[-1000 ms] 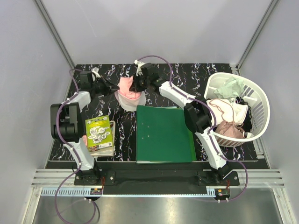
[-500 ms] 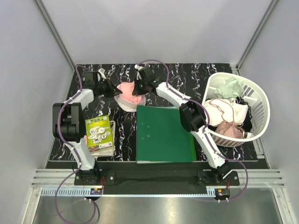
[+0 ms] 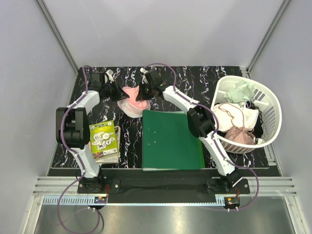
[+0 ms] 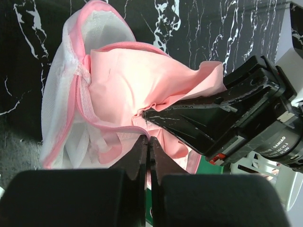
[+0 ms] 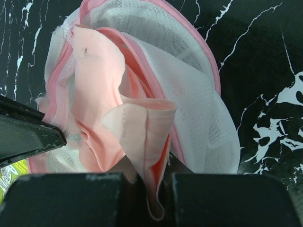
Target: Place the bra in the laundry bag and zip it closed
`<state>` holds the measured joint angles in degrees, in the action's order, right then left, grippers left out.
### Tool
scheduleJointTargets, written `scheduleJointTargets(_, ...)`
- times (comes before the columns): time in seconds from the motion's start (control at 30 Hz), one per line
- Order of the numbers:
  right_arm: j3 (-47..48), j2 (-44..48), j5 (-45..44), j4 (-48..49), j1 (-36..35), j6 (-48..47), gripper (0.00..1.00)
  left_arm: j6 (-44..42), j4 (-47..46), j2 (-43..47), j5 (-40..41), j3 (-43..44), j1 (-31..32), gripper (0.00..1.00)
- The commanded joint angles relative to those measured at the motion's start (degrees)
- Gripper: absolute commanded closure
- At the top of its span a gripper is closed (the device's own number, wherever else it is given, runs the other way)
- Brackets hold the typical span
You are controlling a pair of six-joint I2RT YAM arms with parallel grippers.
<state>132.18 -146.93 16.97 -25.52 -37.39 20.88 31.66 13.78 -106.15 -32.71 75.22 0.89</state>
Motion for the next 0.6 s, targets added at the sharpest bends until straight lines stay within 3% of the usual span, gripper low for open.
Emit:
scheduleJointTargets(0.0,-0.17,1.48,3.24,-0.23,-0.93,1.79,0.97,-1.43,-0.6,2.0,-0.34,1.42,0.26,0.97)
scheduleJointTargets(0.2,-0.52,1.82,3.77,-0.23,-0.93,3.19,0.87,-2.3,0.37,1.82,-0.08,2.3,0.26,0.85)
scheduleJointTargets(0.23,-0.52,1.83,3.86,-0.23,-0.93,3.46,0.85,-2.83,1.15,1.91,0.27,2.56,0.26,0.78)
scheduleJointTargets(0.33,-0.52,1.65,5.0,-0.15,-0.93,3.81,0.79,-3.88,1.86,4.1,3.43,2.04,0.35,0.69)
scheduleJointTargets(0.47,-0.7,2.53,5.7,-0.23,-0.93,2.94,0.68,-6.6,3.88,8.31,7.83,1.68,0.78,0.5)
scheduleJointTargets(0.57,0.53,2.62,6.93,-0.32,-0.85,2.76,0.61,-6.96,4.32,9.38,9.07,1.94,0.78,0.49)
